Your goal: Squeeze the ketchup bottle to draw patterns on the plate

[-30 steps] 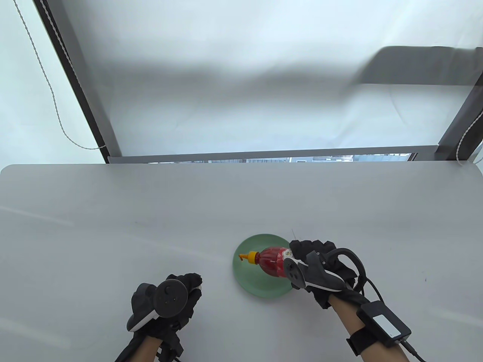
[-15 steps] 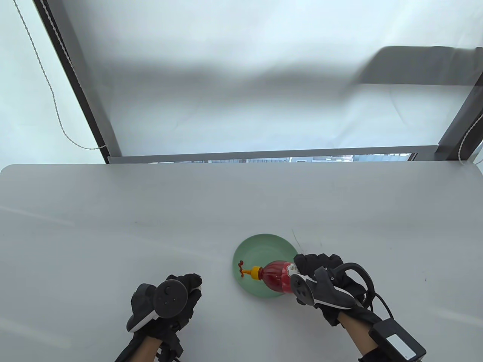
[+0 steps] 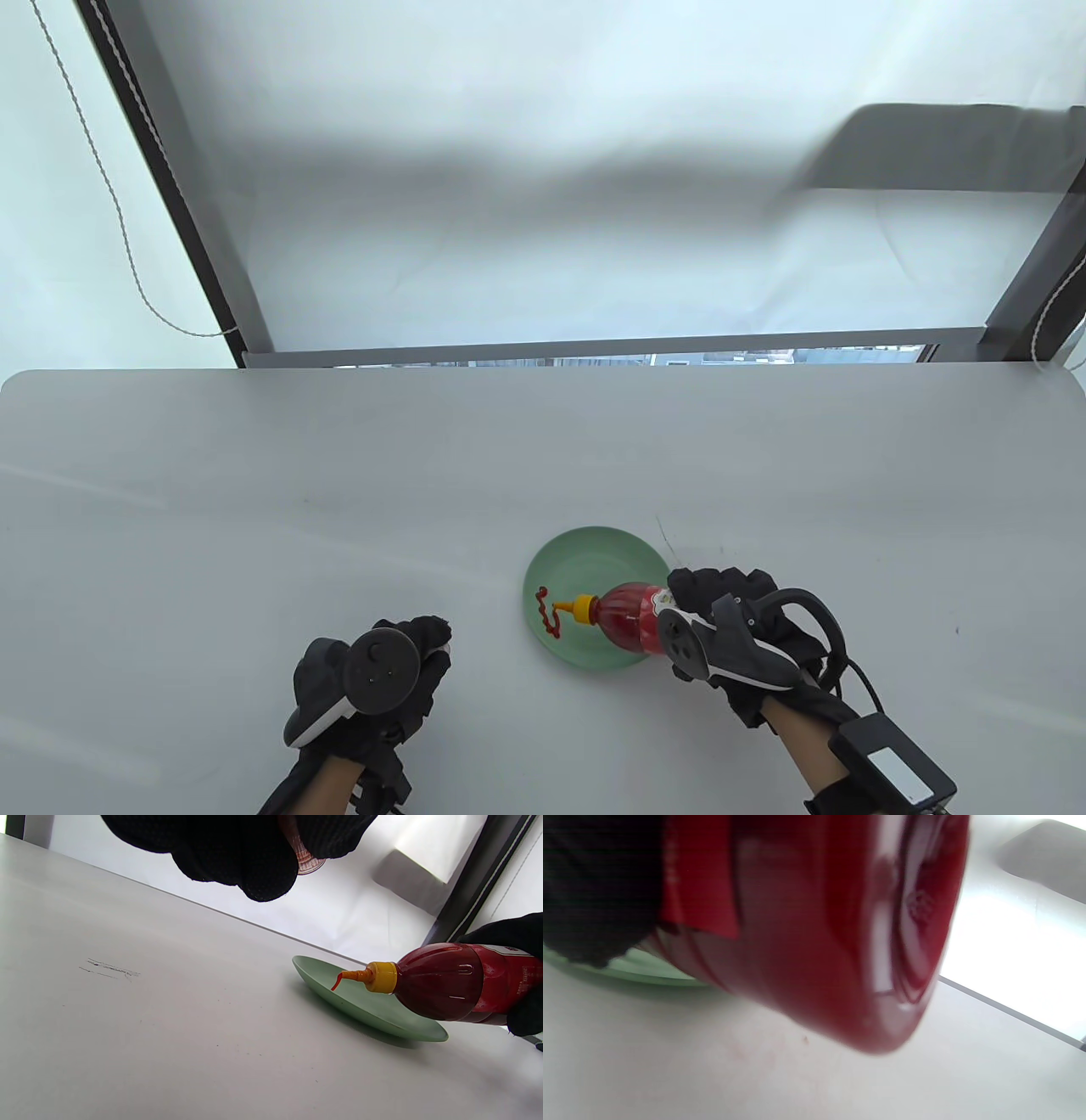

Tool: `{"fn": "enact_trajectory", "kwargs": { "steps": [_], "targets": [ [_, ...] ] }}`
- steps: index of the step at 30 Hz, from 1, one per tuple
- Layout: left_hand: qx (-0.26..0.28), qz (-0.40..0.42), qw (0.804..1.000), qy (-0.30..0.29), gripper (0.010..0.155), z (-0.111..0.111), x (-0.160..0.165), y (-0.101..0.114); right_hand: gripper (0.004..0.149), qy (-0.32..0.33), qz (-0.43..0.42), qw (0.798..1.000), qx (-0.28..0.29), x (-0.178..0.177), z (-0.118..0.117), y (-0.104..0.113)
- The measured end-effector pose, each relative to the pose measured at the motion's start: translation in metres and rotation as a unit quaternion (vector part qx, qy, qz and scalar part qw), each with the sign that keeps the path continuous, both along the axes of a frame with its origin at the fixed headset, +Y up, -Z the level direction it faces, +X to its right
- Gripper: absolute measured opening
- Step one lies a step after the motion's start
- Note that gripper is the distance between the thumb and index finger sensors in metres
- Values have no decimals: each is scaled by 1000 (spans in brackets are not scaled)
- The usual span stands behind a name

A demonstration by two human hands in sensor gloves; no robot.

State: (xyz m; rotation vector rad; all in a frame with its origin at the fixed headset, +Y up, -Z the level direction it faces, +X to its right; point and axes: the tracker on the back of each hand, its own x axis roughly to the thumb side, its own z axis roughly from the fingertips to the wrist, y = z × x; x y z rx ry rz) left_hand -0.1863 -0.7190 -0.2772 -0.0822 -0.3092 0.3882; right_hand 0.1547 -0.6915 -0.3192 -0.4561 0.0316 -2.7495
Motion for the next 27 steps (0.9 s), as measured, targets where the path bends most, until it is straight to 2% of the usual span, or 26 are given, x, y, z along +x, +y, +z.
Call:
{"fn": "enact_trajectory", "kwargs": {
  "steps": [6,14,27],
  "targets": [
    [-1,1,1000,1,45,-1,0,0,94,-17,0,1000,0,0,-19,-1],
    [0,2,1000,0,45,-2,0,0,94,-33,-2,999,4,3,-30,0],
    [2,1,1000,1,45,-2,0,-1,94,-30,7,1000,1,15,-5,6]
  ]
}}
